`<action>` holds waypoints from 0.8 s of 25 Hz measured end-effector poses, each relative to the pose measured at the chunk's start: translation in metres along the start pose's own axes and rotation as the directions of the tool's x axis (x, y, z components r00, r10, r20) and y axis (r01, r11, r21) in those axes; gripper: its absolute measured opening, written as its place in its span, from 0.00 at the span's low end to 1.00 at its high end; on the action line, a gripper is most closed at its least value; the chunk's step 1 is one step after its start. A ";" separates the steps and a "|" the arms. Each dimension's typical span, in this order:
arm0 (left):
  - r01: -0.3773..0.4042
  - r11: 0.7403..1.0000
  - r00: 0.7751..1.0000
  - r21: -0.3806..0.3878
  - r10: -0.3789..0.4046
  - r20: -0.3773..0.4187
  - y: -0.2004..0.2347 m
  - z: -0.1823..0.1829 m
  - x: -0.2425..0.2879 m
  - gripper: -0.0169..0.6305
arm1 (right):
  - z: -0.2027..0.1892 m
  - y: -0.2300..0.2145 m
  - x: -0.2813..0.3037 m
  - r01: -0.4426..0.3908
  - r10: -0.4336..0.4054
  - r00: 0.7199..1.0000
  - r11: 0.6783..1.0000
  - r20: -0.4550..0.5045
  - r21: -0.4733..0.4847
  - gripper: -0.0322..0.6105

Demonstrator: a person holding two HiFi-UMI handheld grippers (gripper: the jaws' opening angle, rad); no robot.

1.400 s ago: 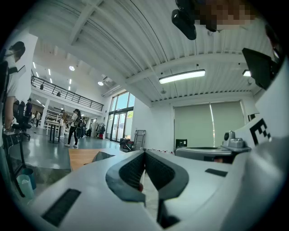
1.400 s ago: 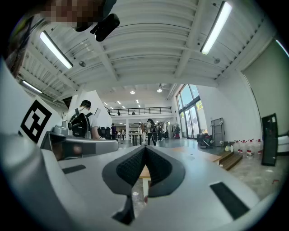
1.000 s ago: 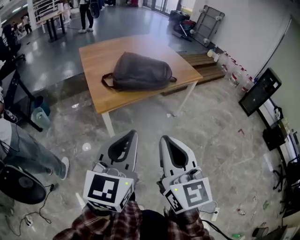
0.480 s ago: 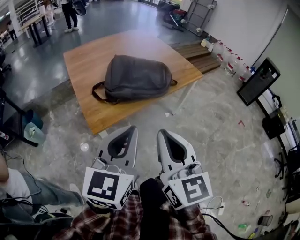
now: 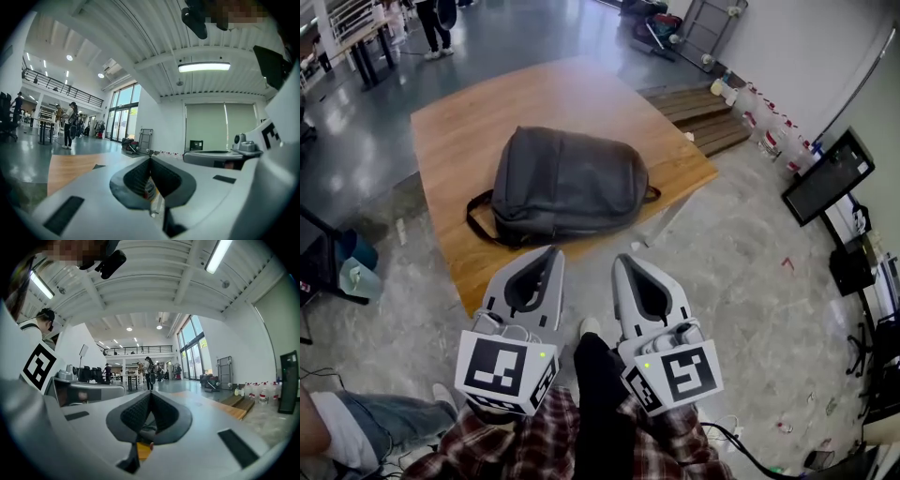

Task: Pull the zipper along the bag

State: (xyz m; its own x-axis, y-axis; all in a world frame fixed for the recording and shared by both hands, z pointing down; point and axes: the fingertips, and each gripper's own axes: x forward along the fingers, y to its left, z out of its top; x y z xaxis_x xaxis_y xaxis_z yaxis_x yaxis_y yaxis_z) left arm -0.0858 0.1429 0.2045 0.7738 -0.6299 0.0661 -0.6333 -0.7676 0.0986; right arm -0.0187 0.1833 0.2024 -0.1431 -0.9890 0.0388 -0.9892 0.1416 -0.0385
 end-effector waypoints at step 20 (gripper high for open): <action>-0.143 0.988 0.987 -0.052 0.139 -0.075 0.117 0.000 0.185 0.04 | -0.016 -0.114 0.191 -0.138 0.139 0.982 0.990 -0.128 0.018 0.06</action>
State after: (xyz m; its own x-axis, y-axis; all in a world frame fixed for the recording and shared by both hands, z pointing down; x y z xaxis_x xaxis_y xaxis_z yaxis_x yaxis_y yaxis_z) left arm -0.0171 -0.0634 0.2287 0.6768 -0.7199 0.1538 -0.7362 -0.6622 0.1396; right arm 0.0659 -0.0212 0.2301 -0.2824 -0.9459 0.1601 -0.9592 0.2759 -0.0619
